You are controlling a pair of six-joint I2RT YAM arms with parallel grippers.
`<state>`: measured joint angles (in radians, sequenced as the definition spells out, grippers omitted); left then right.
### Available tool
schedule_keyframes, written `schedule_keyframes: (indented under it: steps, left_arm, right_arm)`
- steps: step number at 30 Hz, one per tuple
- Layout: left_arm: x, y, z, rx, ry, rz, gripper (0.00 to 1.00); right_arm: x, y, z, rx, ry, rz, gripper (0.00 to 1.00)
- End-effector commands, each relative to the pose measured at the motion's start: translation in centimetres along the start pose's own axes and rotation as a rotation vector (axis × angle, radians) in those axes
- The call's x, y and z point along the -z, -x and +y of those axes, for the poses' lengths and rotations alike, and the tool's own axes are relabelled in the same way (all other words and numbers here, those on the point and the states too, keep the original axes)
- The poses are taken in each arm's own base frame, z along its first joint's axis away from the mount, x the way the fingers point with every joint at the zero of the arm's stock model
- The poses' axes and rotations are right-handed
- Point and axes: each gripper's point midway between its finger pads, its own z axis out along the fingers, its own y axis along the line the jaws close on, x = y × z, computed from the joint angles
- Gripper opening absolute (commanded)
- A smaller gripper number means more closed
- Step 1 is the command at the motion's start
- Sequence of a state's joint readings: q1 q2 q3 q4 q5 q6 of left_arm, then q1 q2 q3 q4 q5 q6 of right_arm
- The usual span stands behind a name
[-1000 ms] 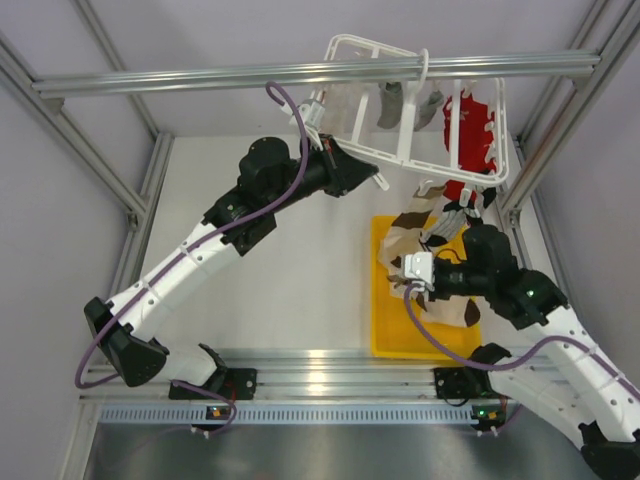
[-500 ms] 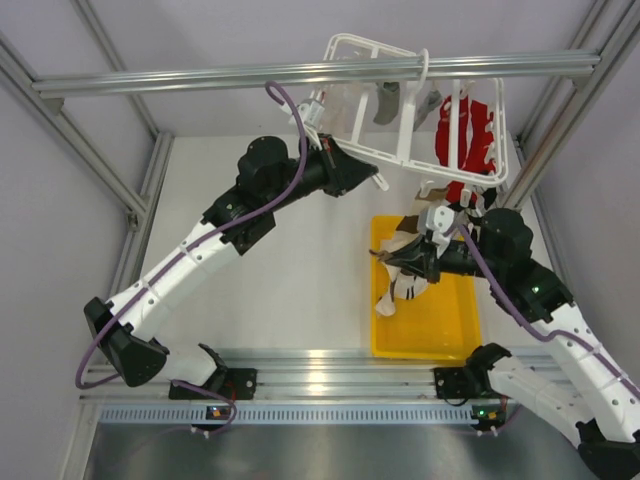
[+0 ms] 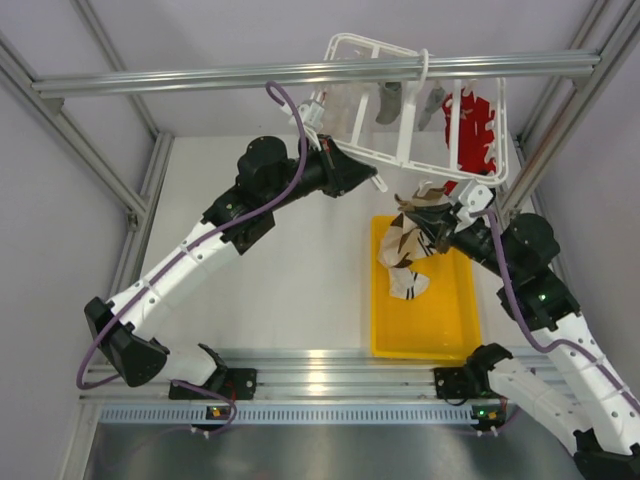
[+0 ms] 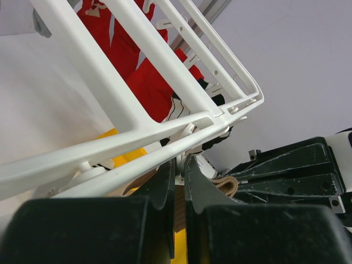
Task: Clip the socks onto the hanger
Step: Clamp the sock onto the hanger.
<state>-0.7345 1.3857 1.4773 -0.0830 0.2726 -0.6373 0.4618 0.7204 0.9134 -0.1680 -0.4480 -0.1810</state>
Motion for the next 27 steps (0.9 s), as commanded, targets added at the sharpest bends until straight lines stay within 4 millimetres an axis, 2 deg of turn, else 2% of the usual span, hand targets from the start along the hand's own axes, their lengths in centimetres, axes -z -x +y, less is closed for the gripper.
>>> schedule_keyframes:
  steps: [1,2,4,8,12,18,27]
  left_arm:
    - [0.0,0.6,-0.8,0.002,-0.033,-0.007,0.00]
    - [0.0,0.6,-0.8,0.004,-0.031,-0.009,0.00]
    - [-0.2,0.7,-0.9,0.007,-0.035,-0.007,0.00]
    - [-0.4,0.7,-1.2,0.013,-0.054,-0.006,0.00]
    - [-0.4,0.3,-1.7,0.027,-0.087,0.009,0.00]
    - [-0.1,-0.1,-2.4,0.049,-0.128,0.025,0.00]
    - [0.0,-0.3,-2.3,0.046,-0.128,0.030,0.00]
  right_arm:
    - [0.3,2.8,-2.5,0.121,-0.137,-0.113,0.00]
    - [0.2,2.4,-2.6,0.132,-0.142,-0.109,0.00]
    - [0.1,3.1,-2.8,0.183,-0.157,-0.139,0.00]
    - [-0.6,2.5,-3.1,0.207,-0.160,-0.124,0.00]
    - [-1.3,2.5,-3.3,0.173,-0.155,-0.124,0.00]
    - [-2.3,2.2,-2.4,0.113,-0.092,-0.106,0.00]
    - [-2.8,2.6,-1.8,0.058,-0.054,-0.104,0.00]
